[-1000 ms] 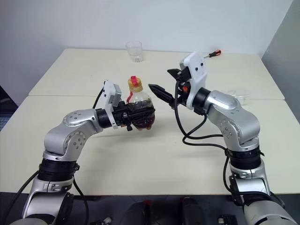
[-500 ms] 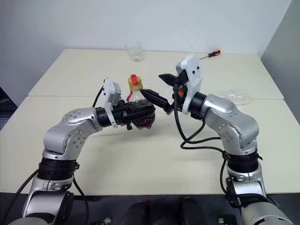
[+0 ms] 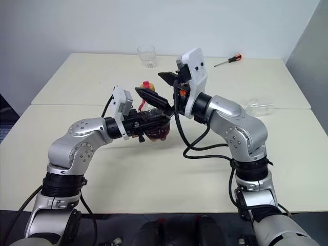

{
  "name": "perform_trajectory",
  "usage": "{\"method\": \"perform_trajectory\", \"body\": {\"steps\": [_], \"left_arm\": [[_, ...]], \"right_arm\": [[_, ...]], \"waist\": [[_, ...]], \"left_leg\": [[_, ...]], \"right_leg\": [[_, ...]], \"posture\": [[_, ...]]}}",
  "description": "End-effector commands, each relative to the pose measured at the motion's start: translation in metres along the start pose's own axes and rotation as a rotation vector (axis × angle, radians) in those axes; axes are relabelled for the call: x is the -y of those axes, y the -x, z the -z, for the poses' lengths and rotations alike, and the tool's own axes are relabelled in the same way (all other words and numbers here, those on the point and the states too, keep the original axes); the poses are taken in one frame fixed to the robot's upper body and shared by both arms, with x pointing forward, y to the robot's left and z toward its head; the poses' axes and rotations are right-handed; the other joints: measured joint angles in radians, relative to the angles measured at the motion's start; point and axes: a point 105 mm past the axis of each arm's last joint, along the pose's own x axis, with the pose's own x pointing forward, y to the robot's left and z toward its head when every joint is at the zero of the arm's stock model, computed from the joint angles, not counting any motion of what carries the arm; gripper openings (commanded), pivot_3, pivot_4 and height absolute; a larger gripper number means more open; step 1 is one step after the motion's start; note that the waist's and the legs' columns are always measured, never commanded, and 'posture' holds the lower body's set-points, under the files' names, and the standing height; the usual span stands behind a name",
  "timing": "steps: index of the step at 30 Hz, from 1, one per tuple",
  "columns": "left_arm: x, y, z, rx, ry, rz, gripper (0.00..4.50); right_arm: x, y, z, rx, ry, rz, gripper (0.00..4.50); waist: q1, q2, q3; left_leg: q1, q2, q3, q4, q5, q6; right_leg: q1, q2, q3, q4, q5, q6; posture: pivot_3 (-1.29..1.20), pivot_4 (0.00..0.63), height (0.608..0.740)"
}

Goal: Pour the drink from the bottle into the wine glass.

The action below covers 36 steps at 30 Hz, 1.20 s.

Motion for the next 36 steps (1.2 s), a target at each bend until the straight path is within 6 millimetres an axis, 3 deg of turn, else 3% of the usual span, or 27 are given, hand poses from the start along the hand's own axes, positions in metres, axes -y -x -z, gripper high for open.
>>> {"method": "perform_trajectory", "body": {"steps": [1,26,36], "left_arm": [[0.005,0.000,-0.018,0.052,-0.069,0.008,1.32],[0.005,-0.002,-0.019,0.058,-0.067,0.022,1.32],[0.005,-0.003,-0.019,0.058,-0.067,0.024,1.32]], "right_arm": [[-0.002,0.002,-0.011,0.032,0.049,-0.008,4.50],[0.015,0.033,-0.001,-0.030,0.079,0.096,4.50],[0.017,0.034,-0.002,-0.030,0.078,0.108,4.50]], "waist": [[0.000,0.000,0.000],[0.000,0.000,0.000],[0.000,0.000,0.000]], "left_leg": [[0.000,0.000,0.000,0.000,0.000,0.000],[0.000,0.000,0.000,0.000,0.000,0.000],[0.000,0.000,0.000,0.000,0.000,0.000]], "right_leg": [[0.000,0.000,0.000,0.000,0.000,0.000],[0.000,0.000,0.000,0.000,0.000,0.000],[0.000,0.000,0.000,0.000,0.000,0.000]], "posture": [[0.00,0.150,0.740],[0.00,0.150,0.740],[0.00,0.150,0.740]]}}
